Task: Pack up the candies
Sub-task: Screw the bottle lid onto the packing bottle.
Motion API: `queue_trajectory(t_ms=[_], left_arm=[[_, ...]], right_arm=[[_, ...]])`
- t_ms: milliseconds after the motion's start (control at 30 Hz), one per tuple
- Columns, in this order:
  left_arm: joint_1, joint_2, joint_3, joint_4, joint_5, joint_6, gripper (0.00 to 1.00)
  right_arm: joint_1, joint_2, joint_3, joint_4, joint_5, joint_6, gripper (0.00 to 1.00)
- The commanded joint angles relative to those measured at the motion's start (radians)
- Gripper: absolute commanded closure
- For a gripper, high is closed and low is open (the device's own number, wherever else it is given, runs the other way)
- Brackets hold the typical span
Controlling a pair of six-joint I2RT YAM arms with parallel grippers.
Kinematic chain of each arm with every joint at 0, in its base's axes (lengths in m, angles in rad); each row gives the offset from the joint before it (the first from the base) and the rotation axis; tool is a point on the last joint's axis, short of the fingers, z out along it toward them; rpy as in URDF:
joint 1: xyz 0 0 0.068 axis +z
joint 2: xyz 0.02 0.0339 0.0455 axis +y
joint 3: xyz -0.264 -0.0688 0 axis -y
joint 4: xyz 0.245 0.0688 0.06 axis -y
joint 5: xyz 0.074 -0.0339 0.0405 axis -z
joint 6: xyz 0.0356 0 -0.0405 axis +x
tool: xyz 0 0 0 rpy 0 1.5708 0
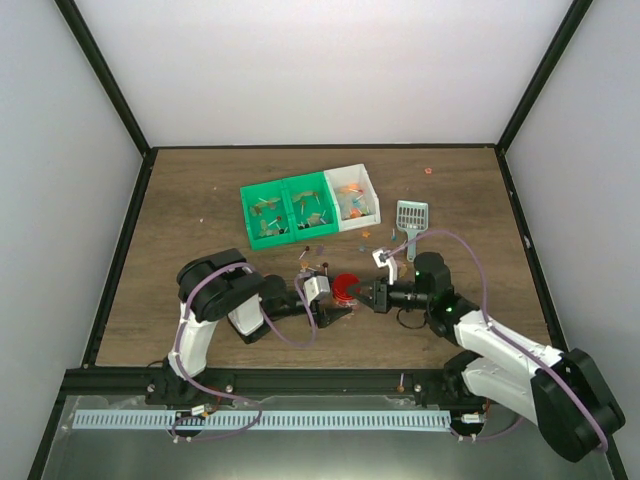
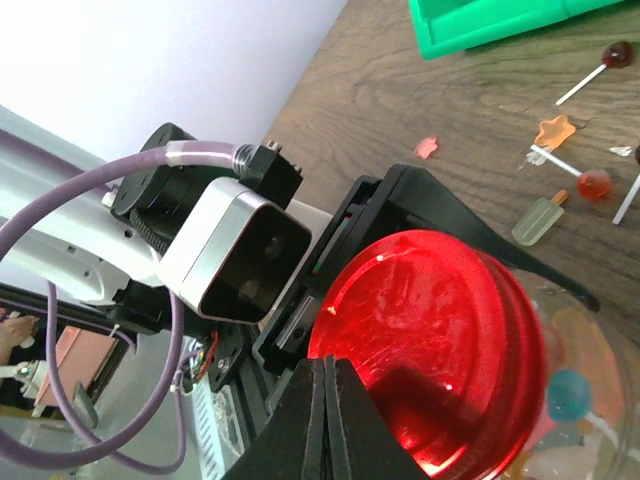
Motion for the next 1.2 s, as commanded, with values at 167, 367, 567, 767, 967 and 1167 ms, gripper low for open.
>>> queue_trajectory(t_ms=[167,367,567,767,967,1167], left_arm=[[0.011,0.175,-0.165,0.214,-0.061,-0.085,0.49],[0.011,0.179,-0.170,0.214,-0.043,-0.079,0.49],[0.010,0.167,-0.179,0.214,-0.034,-0.076,0.49],[0.011,0.180,-0.171,0.214,-0.029,-0.077,0.49],[0.011,0.190,-0.169,0.214,-0.030,-0.074,0.49],[0.012,0.185,-0.175,0.214,-0.052,-0.084,0.49]], right_arm=[[0.006,-0.176,-0.002,-0.143,0.101,0.008,0.76],[0.000,-0.195,0.105,-0.268,0.215,-0.048,0.75],[-0.010,-0.056,0.115,-0.195,0.218,-0.086,0.80],[-0.019,0.027,0.133,-0.140,0.146,-0.104,0.81],[-0.018,0.062,0.114,-0.108,0.109,-0.101,0.83],[-0.019,0.120,0.090,-0.085,0.031,-0.062,0.87]])
